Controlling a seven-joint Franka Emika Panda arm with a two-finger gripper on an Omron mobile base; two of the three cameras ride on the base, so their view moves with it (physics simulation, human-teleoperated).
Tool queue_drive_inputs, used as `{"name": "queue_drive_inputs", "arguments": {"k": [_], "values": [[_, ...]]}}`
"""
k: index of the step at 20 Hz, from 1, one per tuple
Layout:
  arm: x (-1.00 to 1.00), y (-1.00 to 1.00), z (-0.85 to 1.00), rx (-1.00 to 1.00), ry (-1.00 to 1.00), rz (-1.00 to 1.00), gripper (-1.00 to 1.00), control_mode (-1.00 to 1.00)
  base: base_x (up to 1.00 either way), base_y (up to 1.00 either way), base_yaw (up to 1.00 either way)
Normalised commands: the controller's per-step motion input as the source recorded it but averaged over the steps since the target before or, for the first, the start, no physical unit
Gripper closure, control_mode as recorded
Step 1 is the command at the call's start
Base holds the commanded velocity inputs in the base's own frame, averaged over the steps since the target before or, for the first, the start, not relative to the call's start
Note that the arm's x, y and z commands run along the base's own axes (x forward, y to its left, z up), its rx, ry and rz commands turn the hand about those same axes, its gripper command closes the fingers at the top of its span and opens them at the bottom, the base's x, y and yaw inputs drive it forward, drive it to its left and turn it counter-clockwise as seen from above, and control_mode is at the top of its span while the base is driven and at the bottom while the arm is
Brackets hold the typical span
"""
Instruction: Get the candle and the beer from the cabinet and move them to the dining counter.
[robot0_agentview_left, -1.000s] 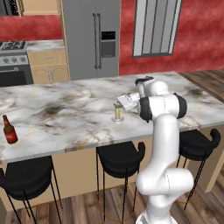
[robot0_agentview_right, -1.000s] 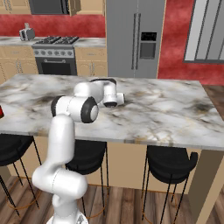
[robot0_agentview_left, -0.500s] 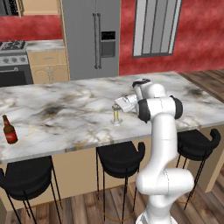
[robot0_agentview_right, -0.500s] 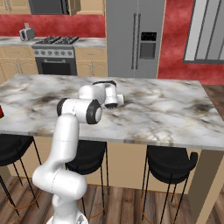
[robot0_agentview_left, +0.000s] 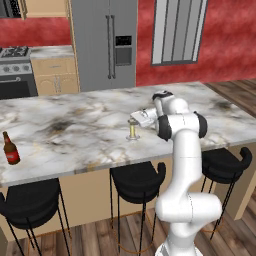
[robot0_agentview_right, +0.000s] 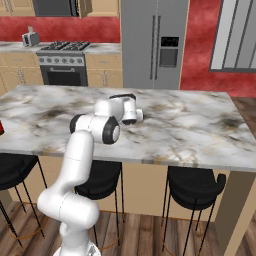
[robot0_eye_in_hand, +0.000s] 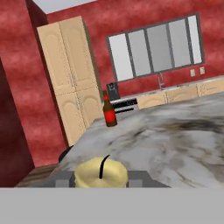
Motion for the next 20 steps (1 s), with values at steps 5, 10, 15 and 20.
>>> {"name": "queue_drive_inputs", "arguments": {"k": [5,10,15,20], "values": [[0.00,0.00,-0.29,0.07,-0.02,0.00,1.00,-1.00,0.00,0.00,0.00],[-0.07,0.00,-0.03,-0.01,-0.15,0.00,1.00,-1.00,0.00,0.00,0.00],[-0.06,0.01,-0.02,-0.01,-0.13,0.00,1.00,-1.00,0.00,0.00,0.00],[-0.08,0.00,-0.04,-0.02,-0.13,0.00,1.00,-1.00,0.00,0.00,0.00]]}}
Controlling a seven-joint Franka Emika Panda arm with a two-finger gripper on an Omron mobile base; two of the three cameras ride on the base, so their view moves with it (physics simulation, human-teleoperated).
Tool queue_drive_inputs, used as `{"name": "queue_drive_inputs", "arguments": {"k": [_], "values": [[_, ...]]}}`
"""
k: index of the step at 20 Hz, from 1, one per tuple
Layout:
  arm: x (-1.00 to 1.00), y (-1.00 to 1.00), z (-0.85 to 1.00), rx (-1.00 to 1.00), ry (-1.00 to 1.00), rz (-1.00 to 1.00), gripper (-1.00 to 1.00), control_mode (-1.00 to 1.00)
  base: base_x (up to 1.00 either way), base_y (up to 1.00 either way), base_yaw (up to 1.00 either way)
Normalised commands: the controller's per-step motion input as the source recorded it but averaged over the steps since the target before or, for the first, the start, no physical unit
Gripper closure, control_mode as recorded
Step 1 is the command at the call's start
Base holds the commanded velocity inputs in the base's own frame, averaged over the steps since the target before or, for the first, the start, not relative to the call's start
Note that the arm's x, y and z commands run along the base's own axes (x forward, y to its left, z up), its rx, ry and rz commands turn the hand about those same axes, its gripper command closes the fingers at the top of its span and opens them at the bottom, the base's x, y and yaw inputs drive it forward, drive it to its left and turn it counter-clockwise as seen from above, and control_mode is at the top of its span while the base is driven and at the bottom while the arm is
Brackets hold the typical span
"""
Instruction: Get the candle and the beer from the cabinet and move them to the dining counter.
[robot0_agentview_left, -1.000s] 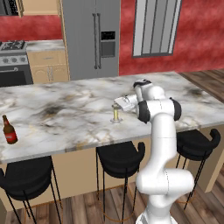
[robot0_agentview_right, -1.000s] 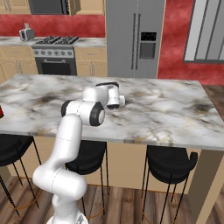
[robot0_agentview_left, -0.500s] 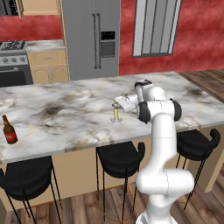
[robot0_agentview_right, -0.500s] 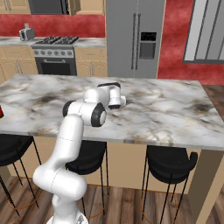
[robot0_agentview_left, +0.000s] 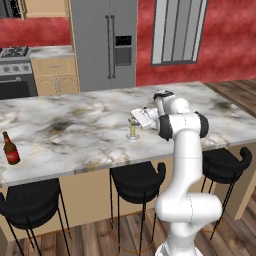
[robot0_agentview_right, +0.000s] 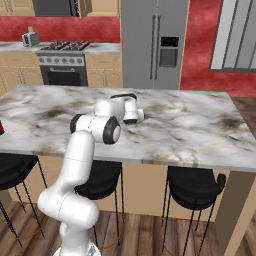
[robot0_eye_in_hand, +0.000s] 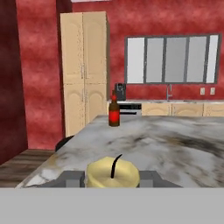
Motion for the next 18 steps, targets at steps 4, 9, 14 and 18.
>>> {"name": "queue_drive_inputs", "arguments": {"k": [4,9,14,18], "values": [[0.00,0.00,-0.11,0.00,0.00,0.00,1.00,-1.00,0.00,0.00,0.00],[0.00,0.00,-0.01,0.00,0.00,0.00,1.00,-1.00,0.00,0.00,0.00],[0.00,0.00,0.00,0.00,0.00,0.00,1.00,-1.00,0.00,0.00,0.00],[0.00,0.00,0.00,0.00,0.00,0.00,-1.00,-1.00,0.00,0.00,0.00]]}}
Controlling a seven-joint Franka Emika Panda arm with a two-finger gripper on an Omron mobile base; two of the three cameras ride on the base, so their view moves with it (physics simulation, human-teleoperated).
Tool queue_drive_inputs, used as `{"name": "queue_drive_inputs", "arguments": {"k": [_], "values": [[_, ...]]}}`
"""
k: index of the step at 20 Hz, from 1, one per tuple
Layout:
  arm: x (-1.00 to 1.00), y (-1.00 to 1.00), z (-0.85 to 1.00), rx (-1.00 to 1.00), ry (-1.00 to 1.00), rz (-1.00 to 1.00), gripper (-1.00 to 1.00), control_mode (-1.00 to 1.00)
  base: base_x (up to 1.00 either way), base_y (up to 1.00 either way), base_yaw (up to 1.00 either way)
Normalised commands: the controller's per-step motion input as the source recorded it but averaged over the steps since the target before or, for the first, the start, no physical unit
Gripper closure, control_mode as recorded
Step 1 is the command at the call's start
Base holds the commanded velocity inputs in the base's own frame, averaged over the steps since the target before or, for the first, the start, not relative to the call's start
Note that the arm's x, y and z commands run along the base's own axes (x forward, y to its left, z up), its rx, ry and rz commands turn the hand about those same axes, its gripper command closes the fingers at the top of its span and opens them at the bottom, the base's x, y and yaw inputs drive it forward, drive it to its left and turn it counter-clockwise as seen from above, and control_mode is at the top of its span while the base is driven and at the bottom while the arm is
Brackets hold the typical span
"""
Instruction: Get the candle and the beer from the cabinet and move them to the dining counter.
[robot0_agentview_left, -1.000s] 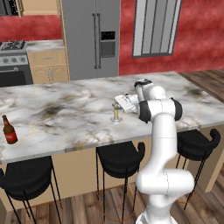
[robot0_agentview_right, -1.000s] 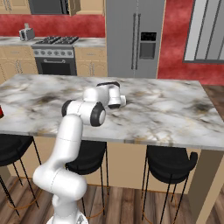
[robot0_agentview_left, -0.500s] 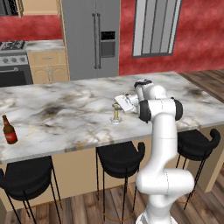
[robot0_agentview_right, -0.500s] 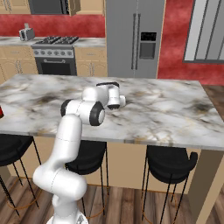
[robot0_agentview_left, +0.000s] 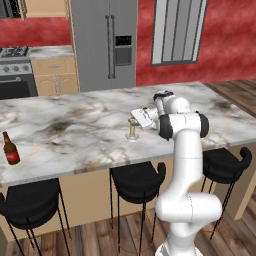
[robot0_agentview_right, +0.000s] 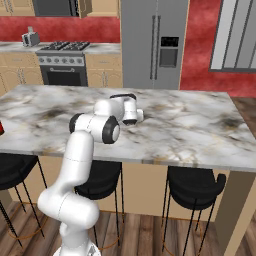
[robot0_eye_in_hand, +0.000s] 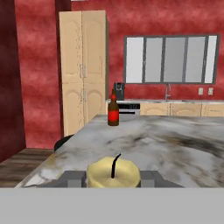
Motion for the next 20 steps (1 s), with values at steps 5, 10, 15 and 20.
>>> {"name": "queue_drive_inputs", "arguments": {"k": [5,10,15,20], "values": [[0.00,0.00,0.00,0.00,0.00,0.00,-1.00,-1.00,0.00,0.00,0.00],[0.00,0.00,0.00,0.00,0.00,0.00,-1.00,-1.00,0.00,0.00,0.00],[0.00,0.00,0.00,0.00,0.00,0.00,-1.00,-1.00,0.00,0.00,0.00],[0.00,0.00,0.01,0.00,0.00,0.00,-1.00,-1.00,0.00,0.00,0.00]]}}
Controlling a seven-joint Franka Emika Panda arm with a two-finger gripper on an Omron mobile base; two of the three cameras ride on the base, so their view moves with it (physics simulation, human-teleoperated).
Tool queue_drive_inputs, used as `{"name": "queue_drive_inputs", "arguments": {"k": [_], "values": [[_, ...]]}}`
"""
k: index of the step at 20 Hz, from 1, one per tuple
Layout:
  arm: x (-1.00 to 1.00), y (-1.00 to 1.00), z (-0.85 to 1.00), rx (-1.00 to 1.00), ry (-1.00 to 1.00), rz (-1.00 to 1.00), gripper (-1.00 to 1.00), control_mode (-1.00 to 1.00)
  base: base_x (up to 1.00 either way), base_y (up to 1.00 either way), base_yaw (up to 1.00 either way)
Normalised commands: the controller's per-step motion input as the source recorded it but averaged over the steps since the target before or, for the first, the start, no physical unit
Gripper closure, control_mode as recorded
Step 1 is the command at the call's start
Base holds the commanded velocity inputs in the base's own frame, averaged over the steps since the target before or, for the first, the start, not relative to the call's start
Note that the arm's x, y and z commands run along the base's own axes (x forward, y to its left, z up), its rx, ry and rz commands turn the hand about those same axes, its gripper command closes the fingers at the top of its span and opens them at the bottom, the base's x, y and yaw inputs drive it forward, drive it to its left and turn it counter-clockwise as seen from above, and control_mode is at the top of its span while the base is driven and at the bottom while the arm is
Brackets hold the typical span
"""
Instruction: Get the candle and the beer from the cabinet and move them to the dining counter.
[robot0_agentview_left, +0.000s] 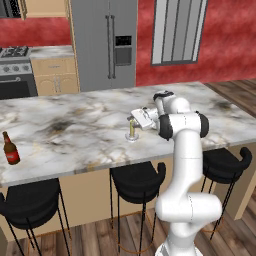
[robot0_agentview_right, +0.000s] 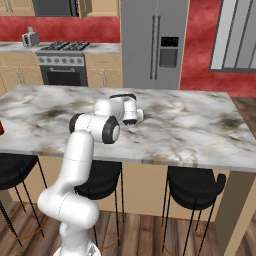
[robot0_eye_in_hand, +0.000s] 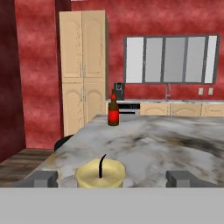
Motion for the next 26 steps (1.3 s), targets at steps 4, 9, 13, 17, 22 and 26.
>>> {"name": "queue_drive_inputs", "arguments": {"k": [4,9,13,17,22,26], "values": [[0.00,-0.02,0.17,0.00,0.00,0.00,-1.00,-1.00,0.00,0.00,0.00],[-0.03,-0.01,0.40,0.00,0.00,0.00,-1.00,-1.00,0.00,0.00,0.00],[-0.18,0.00,0.49,0.00,0.00,0.00,-1.00,-1.00,0.00,0.00,0.00],[-0.52,0.00,0.53,0.00,0.01,-0.06,-1.00,-1.00,0.00,0.00,0.00],[-0.83,-0.03,0.46,0.00,0.05,-0.21,-1.00,-1.00,0.00,0.00,0.00],[-0.84,-0.05,0.47,0.00,0.04,-0.32,-1.00,-1.00,0.00,0.00,0.00]]}}
